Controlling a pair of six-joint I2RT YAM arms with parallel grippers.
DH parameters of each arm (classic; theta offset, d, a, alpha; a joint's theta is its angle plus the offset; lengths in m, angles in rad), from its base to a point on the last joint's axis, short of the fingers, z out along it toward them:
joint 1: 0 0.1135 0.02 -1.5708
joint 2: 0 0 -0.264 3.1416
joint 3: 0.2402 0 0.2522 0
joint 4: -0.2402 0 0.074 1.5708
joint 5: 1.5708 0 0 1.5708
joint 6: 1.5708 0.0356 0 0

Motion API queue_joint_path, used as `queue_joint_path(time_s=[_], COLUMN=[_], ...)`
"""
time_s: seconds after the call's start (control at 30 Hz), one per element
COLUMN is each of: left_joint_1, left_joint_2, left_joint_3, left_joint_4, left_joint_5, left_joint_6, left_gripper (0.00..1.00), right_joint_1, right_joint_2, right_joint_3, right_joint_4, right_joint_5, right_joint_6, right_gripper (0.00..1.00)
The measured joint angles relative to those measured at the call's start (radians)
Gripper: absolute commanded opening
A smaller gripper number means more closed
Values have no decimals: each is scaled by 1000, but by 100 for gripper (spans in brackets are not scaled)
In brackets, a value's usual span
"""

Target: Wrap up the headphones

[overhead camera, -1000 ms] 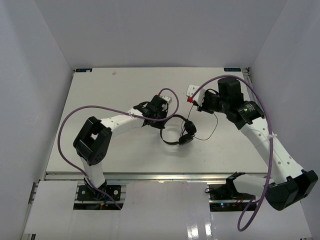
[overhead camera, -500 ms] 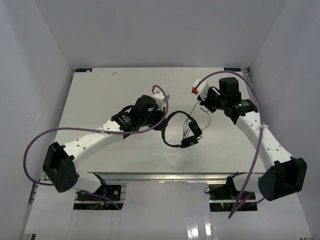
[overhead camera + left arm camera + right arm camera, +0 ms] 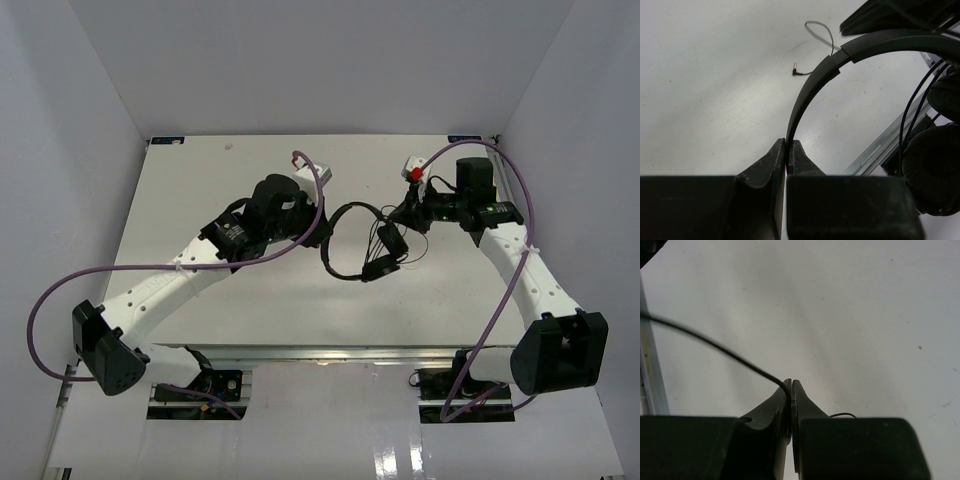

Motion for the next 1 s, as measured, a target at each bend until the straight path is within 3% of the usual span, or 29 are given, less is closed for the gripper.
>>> queue_joint_path(time_s=[0.37, 0.63, 0.87, 1.0], left_joint_1=[-11, -23, -23, -23], left_joint_2=[121, 207, 220, 231], left_joint_3=[350, 567, 683, 735], left_joint_4=[-96, -153, -176, -186], left_joint_5=[0, -4, -6, -27], left_joint_6=[23, 22, 4, -9], left_gripper=[0, 0, 0, 0], right_joint_1=[-2, -6, -6, -6], right_joint_2=[72, 121, 172, 175], right_joint_3=[-76, -169, -205, -255], right_joint_4=[158, 522, 887, 1002], right_joint_5=[-297, -402, -444, -452], right_joint_6=[126, 409, 715, 801], right_gripper=[18, 32, 33, 32])
